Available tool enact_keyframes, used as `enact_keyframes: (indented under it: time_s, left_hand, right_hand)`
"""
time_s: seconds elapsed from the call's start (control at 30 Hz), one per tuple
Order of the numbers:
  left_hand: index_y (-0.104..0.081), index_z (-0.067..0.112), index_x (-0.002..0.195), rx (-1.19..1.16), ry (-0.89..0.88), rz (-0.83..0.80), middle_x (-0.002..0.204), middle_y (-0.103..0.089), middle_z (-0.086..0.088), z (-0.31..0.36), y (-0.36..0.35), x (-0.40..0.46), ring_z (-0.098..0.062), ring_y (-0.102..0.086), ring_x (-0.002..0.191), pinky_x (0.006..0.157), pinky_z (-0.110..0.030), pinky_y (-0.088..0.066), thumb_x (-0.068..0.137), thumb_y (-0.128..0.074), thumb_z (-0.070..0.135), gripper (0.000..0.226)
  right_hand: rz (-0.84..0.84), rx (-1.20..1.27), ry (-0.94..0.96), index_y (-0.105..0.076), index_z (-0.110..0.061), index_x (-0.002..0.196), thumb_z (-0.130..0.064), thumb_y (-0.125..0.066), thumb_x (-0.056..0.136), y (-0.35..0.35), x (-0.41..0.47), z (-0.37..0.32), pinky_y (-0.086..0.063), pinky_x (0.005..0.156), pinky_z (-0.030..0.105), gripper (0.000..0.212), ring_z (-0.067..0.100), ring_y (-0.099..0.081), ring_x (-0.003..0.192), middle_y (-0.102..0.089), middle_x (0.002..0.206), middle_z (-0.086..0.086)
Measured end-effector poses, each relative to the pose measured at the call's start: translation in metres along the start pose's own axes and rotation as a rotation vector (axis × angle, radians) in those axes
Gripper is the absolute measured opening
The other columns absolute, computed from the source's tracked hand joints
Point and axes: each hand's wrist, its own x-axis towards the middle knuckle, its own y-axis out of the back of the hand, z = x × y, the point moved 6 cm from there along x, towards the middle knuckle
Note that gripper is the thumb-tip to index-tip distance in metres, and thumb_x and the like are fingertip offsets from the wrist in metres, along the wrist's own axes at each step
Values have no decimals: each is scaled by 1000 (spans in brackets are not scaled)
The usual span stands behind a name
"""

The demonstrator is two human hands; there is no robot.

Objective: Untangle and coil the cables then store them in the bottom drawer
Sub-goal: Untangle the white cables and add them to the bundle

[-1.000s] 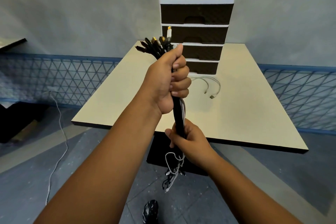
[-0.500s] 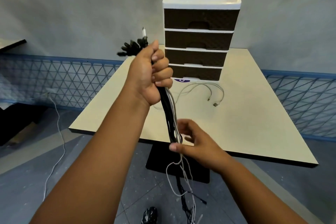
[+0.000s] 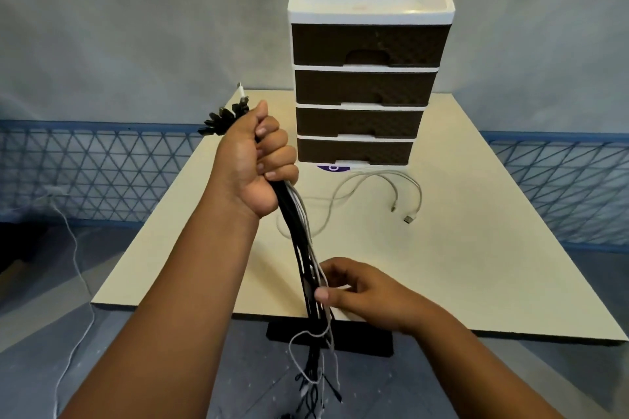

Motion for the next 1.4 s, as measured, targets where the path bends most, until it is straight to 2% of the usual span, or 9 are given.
enact_keyframes:
  time_s: [0.1, 0.23, 0.33, 0.63, 0.7, 0.8, 1.0, 1.23, 1.4]
  left_hand:
    - [-40, 21, 52, 3, 41, -1, 40, -27, 9, 6, 9, 15, -4, -23, 30, 32, -15, -18, 101, -41, 40, 52]
    - [-40, 21, 51, 24, 82, -1, 39, -27, 7, 11, 18, 32, -5, -22, 29, 32, -16, -17, 101, -41, 40, 53]
    - [-41, 21, 53, 60, 107, -14, 40, -26, 8, 11, 22, 39, -4, -22, 30, 33, -16, -16, 100, -42, 41, 51]
    - [-41, 20, 57, 131, 195, -7, 42, -24, 8, -2, 33, 49, -4, -18, 32, 38, -16, -11, 98, -45, 42, 47]
    - [-43, 19, 59, 162, 194, 9, 43, -23, 7, -7, 32, 47, -4, -18, 33, 39, -16, -11, 98, -45, 40, 44]
    - [-51, 18, 66, 224, 189, 6, 45, -21, 7, -18, 21, 40, -4, -15, 34, 41, -17, -10, 95, -48, 43, 38]
    - [-63, 14, 95, 434, 198, 15, 52, -20, 3, -52, 0, 9, -11, -8, 46, 49, -24, -6, 80, -46, 76, 66]
    - [-70, 25, 83, 540, 80, 43, 58, -35, -2, -79, -6, -34, -12, -22, 49, 46, -23, -15, 51, -60, 85, 68]
    - [-54, 21, 54, 573, 78, 86, 46, -31, 0, -102, -12, -61, -11, -28, 42, 46, -23, -16, 74, -56, 70, 53]
  right_hand:
    - [299, -8, 53, -67, -27, 110, -19, -58, 94, 62, 16, 17, -49, 95, 32, 20, 21, -62, 111, -66, 118, -2]
    - [782, -572, -236, -63, -19, 125, 10, -48, 83, 164, 24, 63, -38, 107, 38, 53, 33, -46, 130, -43, 145, 11]
    - [683, -660, -467, -52, -30, 140, -16, -54, 92, 191, 29, 105, -32, 112, 44, 49, 32, -36, 139, -31, 157, 5]
    - [924, -822, -103, -71, -20, 94, -26, -64, 92, 142, -2, 66, -40, 104, 55, 10, 30, -51, 123, -63, 119, 8]
    - [990, -618, 48, -63, -22, 90, -31, -51, 99, 132, -12, 24, -50, 89, 47, 17, 6, -59, 95, -67, 94, -5]
    - [1059, -86, 185, -56, -22, 87, -30, -47, 101, 117, -18, -51, -49, 56, 24, 18, 9, -56, 59, -56, 66, -8]
    - [834, 470, 295, -67, -17, 107, -10, -42, 103, 82, -26, -133, -46, 67, 27, 27, 15, -51, 68, -57, 74, 1]
    - [855, 261, 282, -62, -20, 100, -11, -60, 95, 56, -48, -139, -58, 49, 34, 10, 25, -69, 52, -71, 81, 3]
    - [892, 67, 189, -51, -22, 82, -16, -64, 92, 43, -62, -119, -58, 48, 38, 17, 19, -66, 45, -64, 77, 1]
